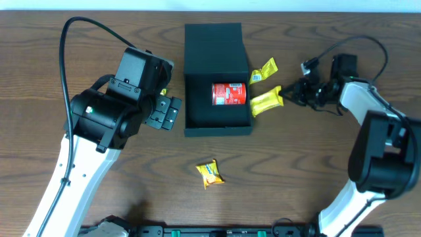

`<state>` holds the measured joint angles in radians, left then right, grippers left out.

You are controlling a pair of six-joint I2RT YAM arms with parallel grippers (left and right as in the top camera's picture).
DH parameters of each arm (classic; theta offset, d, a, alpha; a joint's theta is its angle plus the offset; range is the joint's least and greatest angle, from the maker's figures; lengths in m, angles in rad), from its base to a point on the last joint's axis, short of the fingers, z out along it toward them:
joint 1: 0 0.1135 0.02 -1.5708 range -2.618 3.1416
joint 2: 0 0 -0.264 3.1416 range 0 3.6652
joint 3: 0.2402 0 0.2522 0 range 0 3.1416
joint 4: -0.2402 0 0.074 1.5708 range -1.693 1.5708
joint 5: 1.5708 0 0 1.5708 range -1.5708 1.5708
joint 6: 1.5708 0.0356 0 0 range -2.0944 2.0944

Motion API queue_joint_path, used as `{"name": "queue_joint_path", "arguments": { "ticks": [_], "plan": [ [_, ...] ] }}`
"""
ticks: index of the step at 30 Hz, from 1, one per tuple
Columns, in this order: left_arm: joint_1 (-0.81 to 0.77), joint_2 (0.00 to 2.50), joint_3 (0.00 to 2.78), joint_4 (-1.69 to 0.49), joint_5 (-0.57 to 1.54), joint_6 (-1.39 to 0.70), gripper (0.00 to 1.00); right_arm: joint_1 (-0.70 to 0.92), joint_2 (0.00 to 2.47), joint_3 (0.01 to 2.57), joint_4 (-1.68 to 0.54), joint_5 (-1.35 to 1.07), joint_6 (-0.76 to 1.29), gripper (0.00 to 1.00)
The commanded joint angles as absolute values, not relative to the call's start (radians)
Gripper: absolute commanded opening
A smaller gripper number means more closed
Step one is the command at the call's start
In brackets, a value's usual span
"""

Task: Pack container

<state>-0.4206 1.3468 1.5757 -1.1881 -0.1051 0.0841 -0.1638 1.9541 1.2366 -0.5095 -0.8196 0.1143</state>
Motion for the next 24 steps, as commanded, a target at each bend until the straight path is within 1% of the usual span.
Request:
{"name": "queue_joint_path", "arguments": {
  "ticks": [1,9,14,19,24],
  "plan": [
    [-0.418,1.353,1.586,-1.188,-0.115,0.097,0.95,-0.157,1.868,1.268,-0.513,-0.846,0.136,0.02],
    [-0.418,1.353,1.586,-1.177,-0.115,0.097,0.95,-0.137,1.742,1.272,-0.514,-0.847,0.189,0.02],
    [-0.418,1.353,1.586,-1.175,-0.115,0.097,0.96,-0.102,1.689,1.282,-0.501,-0.899,0.236,0.01],
    [-0.418,1.353,1.586,-1.174,-0.115,0.097,0.95,-0.024,1.658,1.285,-0.438,-0.962,0.308,0.02],
    [-0.418,1.353,1.586,-1.175,-0.115,0.097,0.95,0.079,1.653,1.299,-0.390,-0.962,0.392,0.01]
  ]
}}
